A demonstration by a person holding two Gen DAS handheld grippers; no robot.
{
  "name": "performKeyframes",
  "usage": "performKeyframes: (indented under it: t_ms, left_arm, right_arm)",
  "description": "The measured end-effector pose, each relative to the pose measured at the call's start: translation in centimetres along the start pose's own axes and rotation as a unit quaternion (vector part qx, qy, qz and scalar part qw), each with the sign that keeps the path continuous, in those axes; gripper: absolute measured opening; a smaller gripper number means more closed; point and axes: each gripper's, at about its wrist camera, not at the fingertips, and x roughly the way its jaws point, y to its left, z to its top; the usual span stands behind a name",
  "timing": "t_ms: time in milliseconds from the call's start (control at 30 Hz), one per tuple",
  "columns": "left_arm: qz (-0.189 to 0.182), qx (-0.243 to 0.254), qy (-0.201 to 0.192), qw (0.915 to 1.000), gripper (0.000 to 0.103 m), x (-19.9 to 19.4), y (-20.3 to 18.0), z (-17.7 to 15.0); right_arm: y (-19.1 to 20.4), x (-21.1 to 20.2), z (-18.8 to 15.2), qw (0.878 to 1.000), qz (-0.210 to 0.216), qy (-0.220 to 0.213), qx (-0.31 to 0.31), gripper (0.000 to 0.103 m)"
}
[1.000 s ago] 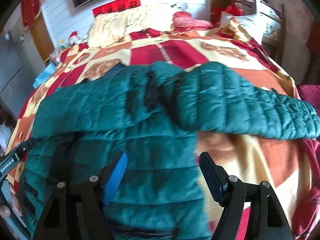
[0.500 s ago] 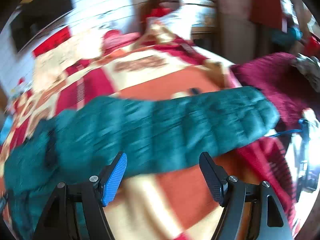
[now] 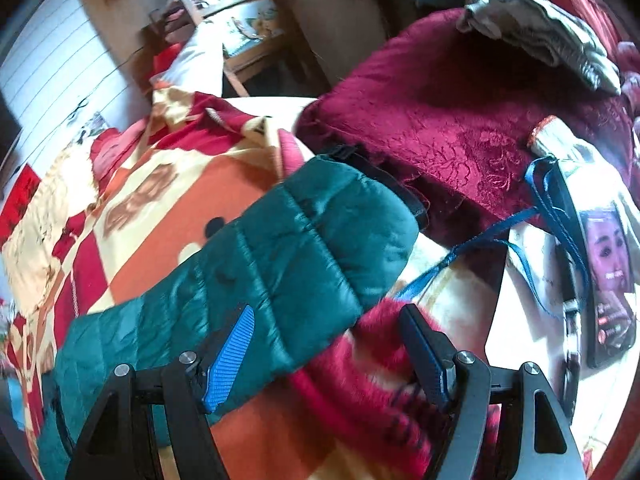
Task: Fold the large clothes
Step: 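Lift the held sleeve and fold it over the jacket body with the right gripper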
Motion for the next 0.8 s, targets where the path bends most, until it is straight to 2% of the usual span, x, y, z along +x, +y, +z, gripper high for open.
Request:
performKeyframes:
  t_ms: [133, 200, 267, 367, 467, 567, 700, 800]
  left_arm:
    - [0.001, 0.012, 0.005, 0.9999, 0.066, -0.5, 0.1, -0.8]
    - [0.002, 0.014, 0.008, 0.9999, 0.066, -0.6, 0.3, -1.1]
    - [0.002, 0.01, 0.008, 0.9999, 0.066, -0.8, 0.7, -1.3]
    - [-0.003, -0.002, -0.001, 1.0, 0.066, -1.4, 1.3, -1.4]
    - [-0.008, -0.015, -0.005, 0.9998, 0.066, -1.9, 1.9, -1.5]
    - [-0.015, -0.026, -0.007, 0.9995, 0.066, -2.4, 2.3, -1.5]
    - [-0.013, -0.02, -0.014, 0.9996, 0.066, -3.5, 2.6, -1.5]
    - [-0.011, -0.019, -0.017, 0.9996, 0.066, -4.1, 3.1, -1.5]
  right_arm:
    - [-1.0, 1.8, 1.3, 1.0, 0.009, 0.006, 0.025, 0.072]
    - [-1.1, 2.7, 1.7, 0.999, 0.027, 0.004, 0.035, 0.067]
    - [-0.8, 3.1, 2.2, 0.999, 0.03, -0.007, 0.024, 0.037]
    - [0.0, 2.5, 2.7, 0.999, 0.031, -0.038, -0.016, 0.019]
    - [1.7, 1.1, 2.9, 0.995, 0.035, -0.058, -0.072, 0.012]
    - [3.2, -1.2, 2.5, 0.989, 0.072, -0.075, -0.104, 0.011]
    - [6.6, -5.0, 1.4, 0.975, 0.16, -0.071, -0.136, 0.01]
    - [11.1, -7.9, -0.7, 0.956, 0.222, -0.06, -0.183, 0.009]
